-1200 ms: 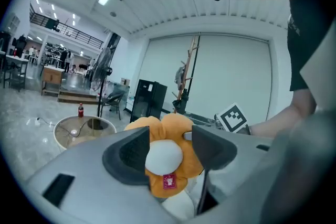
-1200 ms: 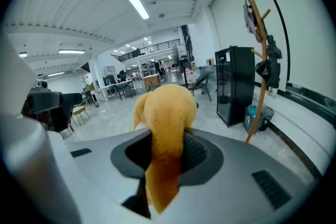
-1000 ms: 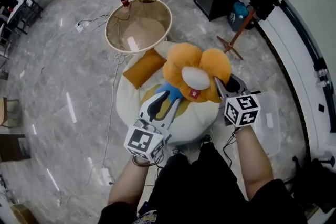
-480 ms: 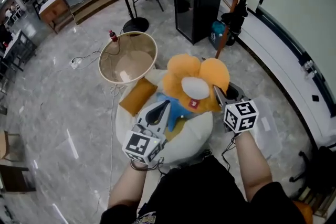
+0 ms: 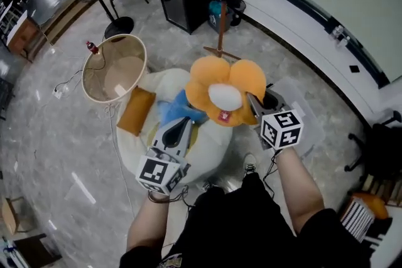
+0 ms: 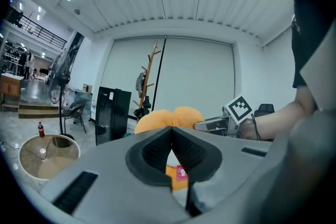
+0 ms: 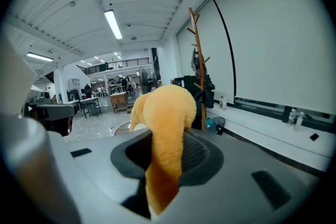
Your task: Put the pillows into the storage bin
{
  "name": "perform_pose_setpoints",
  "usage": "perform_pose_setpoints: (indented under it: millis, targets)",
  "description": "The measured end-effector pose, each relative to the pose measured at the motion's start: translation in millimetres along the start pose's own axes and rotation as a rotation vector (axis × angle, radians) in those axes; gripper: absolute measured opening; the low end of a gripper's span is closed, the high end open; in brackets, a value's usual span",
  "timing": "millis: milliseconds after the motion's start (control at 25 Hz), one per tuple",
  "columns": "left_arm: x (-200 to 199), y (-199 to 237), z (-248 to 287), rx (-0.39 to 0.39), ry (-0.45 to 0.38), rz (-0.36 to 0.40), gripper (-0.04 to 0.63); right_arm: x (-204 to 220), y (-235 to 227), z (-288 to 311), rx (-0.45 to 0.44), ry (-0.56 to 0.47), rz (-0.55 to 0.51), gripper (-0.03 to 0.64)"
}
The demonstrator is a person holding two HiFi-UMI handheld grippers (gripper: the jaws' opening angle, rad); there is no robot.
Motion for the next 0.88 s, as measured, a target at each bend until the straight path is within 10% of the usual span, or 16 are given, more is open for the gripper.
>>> perform_pose_setpoints:
  millis: [880]
  targets:
    - [57, -391, 202, 0.381, 0.162, 0.009, 0.006, 144, -297, -326, 0.338, -0.016, 0.26, 0.115]
Point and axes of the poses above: the fingertips, and each gripper's own axes: z forward along the fingers, y to its left, x out of its underside, the point moved 9 cm from there along -z, backward along the fingers, and after that the axes turned 12 degrees about -x, right-handed, at the moved point
